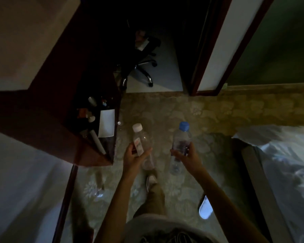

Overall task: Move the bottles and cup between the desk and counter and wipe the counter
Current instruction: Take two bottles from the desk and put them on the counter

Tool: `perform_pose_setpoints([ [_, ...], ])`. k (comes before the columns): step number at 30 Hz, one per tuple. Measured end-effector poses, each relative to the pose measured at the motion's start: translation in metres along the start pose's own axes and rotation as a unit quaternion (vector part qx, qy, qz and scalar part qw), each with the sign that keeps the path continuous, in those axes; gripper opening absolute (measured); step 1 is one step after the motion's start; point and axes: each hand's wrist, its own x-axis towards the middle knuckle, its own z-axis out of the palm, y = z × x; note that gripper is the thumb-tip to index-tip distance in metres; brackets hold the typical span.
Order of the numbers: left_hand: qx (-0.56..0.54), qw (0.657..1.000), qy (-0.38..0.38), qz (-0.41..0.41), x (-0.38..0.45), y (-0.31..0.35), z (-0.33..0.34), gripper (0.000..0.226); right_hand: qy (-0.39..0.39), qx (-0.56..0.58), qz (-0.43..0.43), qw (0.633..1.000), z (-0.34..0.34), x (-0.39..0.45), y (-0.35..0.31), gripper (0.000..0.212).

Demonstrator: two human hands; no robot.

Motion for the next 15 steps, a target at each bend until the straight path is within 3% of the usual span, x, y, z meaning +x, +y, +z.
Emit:
perform_pose_setpoints([
  [8,-0.045,0.997,-0.016,0.068,0.196,0.161,-0.003,0.068,0.015,-0.036,-0.091,0.995,0.033,0.198,-0.171,0.043],
  [15,-0.086,0.992,0.064,0.061,0.347,0.232,-0.015,0.092,-0.074,-0.065,-0.117,0.988,0.097,0.378,-0.253,0.044],
])
